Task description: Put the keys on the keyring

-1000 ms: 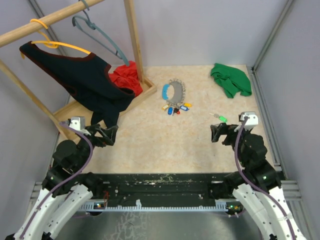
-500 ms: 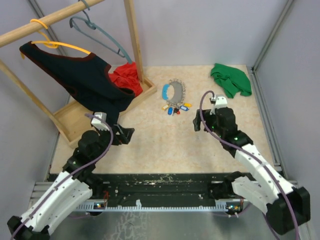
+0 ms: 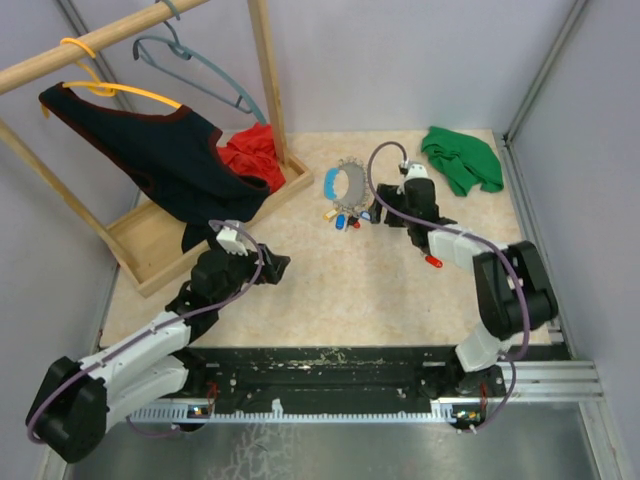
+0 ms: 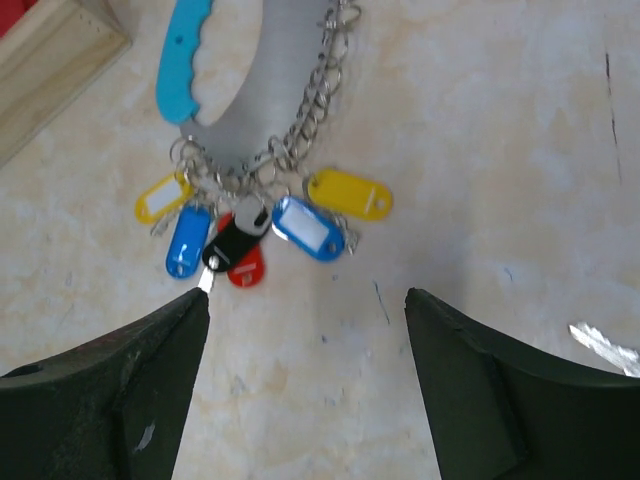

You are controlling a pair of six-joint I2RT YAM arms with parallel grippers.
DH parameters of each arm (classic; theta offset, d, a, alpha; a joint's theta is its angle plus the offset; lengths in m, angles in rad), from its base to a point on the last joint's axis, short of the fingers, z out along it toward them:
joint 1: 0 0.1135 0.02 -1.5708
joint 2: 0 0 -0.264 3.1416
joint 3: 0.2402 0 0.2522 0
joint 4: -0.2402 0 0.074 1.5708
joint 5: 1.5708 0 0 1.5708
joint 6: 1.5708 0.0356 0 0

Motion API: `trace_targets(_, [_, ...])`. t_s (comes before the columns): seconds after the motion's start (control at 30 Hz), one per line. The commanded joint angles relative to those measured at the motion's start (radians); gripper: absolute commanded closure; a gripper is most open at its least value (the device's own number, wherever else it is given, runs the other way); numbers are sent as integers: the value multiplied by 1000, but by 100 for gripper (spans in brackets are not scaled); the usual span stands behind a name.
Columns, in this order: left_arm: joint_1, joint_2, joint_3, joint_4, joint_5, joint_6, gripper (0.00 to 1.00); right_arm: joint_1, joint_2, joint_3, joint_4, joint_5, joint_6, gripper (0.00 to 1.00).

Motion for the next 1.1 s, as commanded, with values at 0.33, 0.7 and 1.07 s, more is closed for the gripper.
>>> trace_targets(0.33, [4,54,-38,151,19,148,0,-99,507,422,214,-239,162,38])
trace_targets(0.7, [4,93,-38,167,51,151,0,-103,655,468,292,-398,264,55])
trace_targets(1.07, [5,78,-62,209,73,53,0,-103,585,311,472,-494,379,100])
